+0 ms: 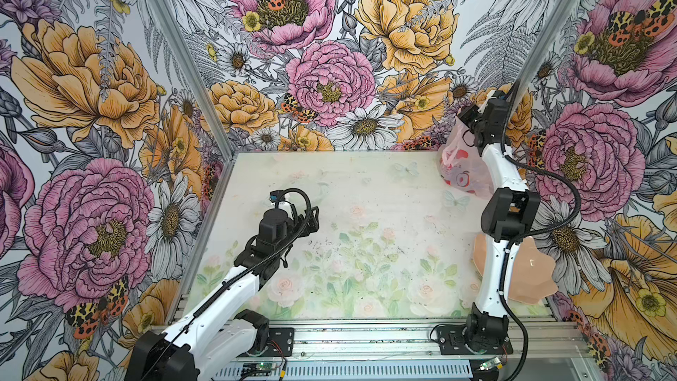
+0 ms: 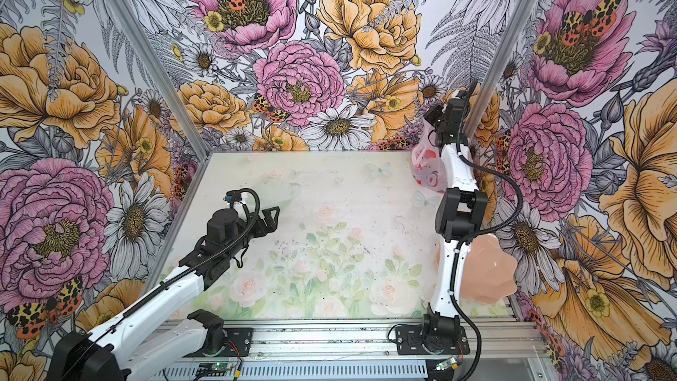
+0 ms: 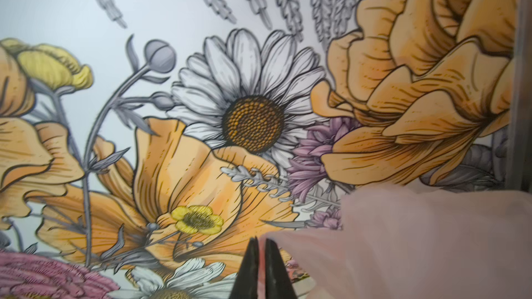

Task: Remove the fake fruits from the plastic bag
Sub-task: 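Lift the pink bag with the right gripper and carry it to table center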

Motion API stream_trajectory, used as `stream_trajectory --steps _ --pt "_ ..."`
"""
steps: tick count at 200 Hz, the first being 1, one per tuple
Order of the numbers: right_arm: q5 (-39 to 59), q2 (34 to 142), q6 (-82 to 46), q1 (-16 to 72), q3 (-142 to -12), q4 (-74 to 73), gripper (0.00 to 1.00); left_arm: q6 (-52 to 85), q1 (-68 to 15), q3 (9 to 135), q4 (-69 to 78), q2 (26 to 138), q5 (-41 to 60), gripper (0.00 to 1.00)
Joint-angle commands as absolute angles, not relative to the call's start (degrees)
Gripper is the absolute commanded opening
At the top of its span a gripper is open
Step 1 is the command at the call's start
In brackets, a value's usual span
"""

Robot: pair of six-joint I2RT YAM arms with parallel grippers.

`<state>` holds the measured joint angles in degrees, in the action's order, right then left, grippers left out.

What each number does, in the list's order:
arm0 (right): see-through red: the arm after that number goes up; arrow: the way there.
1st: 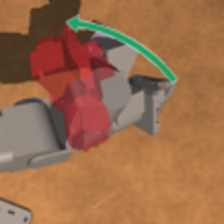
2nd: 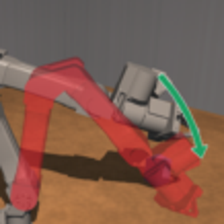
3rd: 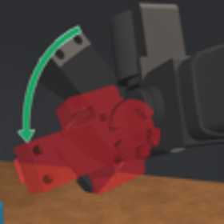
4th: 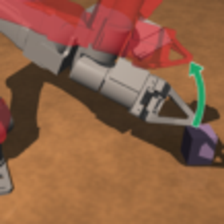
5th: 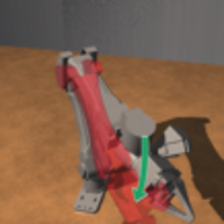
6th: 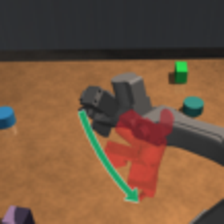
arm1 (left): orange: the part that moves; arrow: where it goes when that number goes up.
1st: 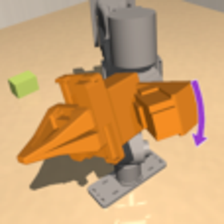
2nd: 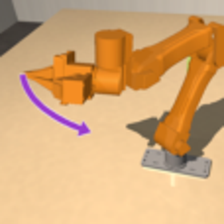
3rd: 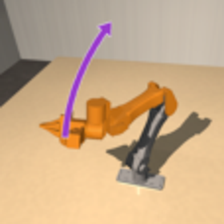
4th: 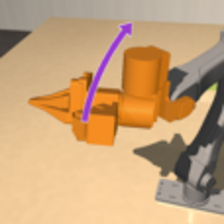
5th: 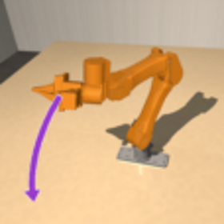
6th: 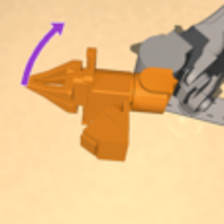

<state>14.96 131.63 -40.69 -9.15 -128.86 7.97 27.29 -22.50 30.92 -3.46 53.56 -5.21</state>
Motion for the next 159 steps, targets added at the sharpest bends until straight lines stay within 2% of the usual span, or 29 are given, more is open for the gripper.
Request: stream_trajectory --steps 1,92,159 --pt "19.92 123.52 -38.58 -6.05 -123.82 6.94 0.09 29.00 -21.07 33.21 -10.55 50.52 -10.08 0.98" --pt "21.80 103.71 -32.11 12.63 -97.60 8.63 0.07 30.42 -13.18 32.72 -24.17 36.13 -9.77 0.98" --pt "17.27 96.73 -28.80 34.09 -89.17 14.59 0.07 31.28 -11.05 32.34 -26.14 33.11 -8.01 0.98"
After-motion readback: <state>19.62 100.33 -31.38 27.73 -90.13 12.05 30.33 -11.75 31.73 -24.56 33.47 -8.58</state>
